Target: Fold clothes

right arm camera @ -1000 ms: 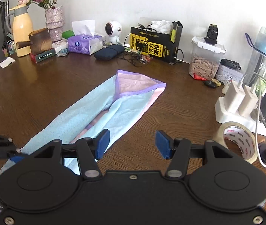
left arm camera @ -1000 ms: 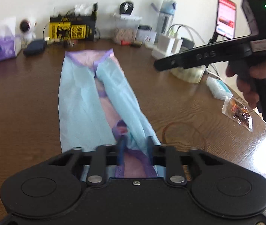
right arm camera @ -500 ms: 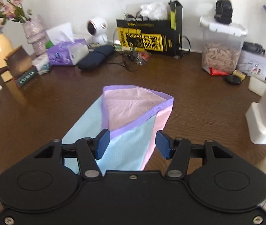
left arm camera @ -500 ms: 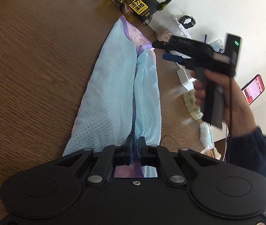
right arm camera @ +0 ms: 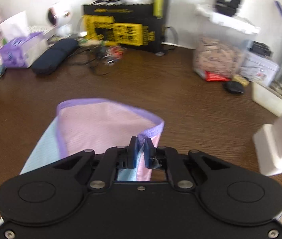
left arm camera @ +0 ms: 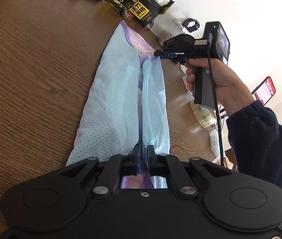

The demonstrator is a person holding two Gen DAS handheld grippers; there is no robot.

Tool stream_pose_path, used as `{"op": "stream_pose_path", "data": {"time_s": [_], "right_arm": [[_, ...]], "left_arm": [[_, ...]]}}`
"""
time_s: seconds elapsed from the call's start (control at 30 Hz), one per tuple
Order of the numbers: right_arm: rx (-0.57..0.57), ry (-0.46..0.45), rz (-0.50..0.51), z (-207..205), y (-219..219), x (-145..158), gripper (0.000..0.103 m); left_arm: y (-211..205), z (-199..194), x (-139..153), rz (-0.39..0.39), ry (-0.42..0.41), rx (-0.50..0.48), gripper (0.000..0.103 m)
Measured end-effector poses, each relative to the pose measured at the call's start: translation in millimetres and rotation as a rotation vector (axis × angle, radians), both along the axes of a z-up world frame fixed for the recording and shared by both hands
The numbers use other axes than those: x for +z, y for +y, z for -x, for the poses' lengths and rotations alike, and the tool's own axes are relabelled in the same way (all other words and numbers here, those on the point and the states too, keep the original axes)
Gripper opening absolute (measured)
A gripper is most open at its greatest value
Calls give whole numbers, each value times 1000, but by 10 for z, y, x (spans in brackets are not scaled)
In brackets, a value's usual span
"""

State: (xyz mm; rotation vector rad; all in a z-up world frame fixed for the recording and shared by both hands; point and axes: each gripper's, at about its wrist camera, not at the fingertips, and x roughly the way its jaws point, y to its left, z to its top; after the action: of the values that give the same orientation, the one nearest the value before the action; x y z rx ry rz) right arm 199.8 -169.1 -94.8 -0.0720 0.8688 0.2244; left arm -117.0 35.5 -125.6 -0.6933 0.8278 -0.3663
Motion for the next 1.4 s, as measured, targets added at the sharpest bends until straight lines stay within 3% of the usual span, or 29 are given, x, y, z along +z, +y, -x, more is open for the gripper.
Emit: {"op": "stream_pose_path", "data": {"time_s": [0.1, 0.17, 0.3, 0.37, 0.43, 0.5, 0.6, 0.67, 0.7, 0.73, 0.77, 0.87, 0.9, 0.93, 1.0, 1.03, 1.1, 1.2, 1.3, 1.4], "right_arm": [[-37, 16, -46, -48, -121, 1, 13], [-33, 36, -38, -71, -131, -31, 29], [-27, -4, -37, 18, -157, 68, 38], [-5, -35, -37, 147, -155, 172, 38], [102, -41, -30, 387, -67, 264, 38], [226, -13, -29, 626, 57, 305, 38], [329, 15, -5, 867, 243, 246, 37], [359, 27, -10, 919, 326, 181, 29], [358, 28, -4, 919, 357, 154, 24], [356, 25, 0, 920, 375, 142, 15], [351, 17, -2, 920, 385, 136, 13], [328, 0, -23, 942, 394, 130, 14], [330, -3, -31, 964, 394, 132, 15], [332, -9, -38, 1000, 389, 143, 21], [337, -38, -45, 1148, 349, 221, 27], [347, -73, -50, 1288, 283, 303, 30], [374, -111, -61, 1571, 160, 415, 31], [443, -148, -60, 2235, 1, 415, 31], [492, -167, -54, 2702, -15, 334, 30], [538, -165, -27, 2988, 111, 161, 29]], "left_arm": [[-10, -3, -28, 4, -8, 2, 7], [-9, -14, -37, 11, -3, 6, 7], [-14, -9, -4, 10, 3, 13, 11], [-22, 4, 37, 8, -6, 17, 24], [-33, 45, 91, 4, -28, 18, 42], [-70, 76, 138, -20, -52, 16, 48], [-184, 77, 187, -93, -72, 2, 48], [-226, 72, 207, -103, -68, -8, 31], [-242, 70, 216, -99, -64, -12, 13], [-250, 69, 222, -88, -52, -14, 12], [-246, 75, 221, -66, -39, -10, 12], [-211, 110, 216, 1, -3, 5, 13], [-185, 135, 223, 17, 5, 9, 17], [-138, 174, 265, 15, -9, 12, 32], [-25, 264, 379, -8, -55, 17, 55], [52, 320, 465, -37, -102, 21, 57], [169, 464, 625, -168, -205, 0, 57], [191, 535, 654, -286, -260, -24, 57], [90, 497, 592, -352, -271, -86, 56], [-72, 410, 485, -357, -248, -164, 53]]}}
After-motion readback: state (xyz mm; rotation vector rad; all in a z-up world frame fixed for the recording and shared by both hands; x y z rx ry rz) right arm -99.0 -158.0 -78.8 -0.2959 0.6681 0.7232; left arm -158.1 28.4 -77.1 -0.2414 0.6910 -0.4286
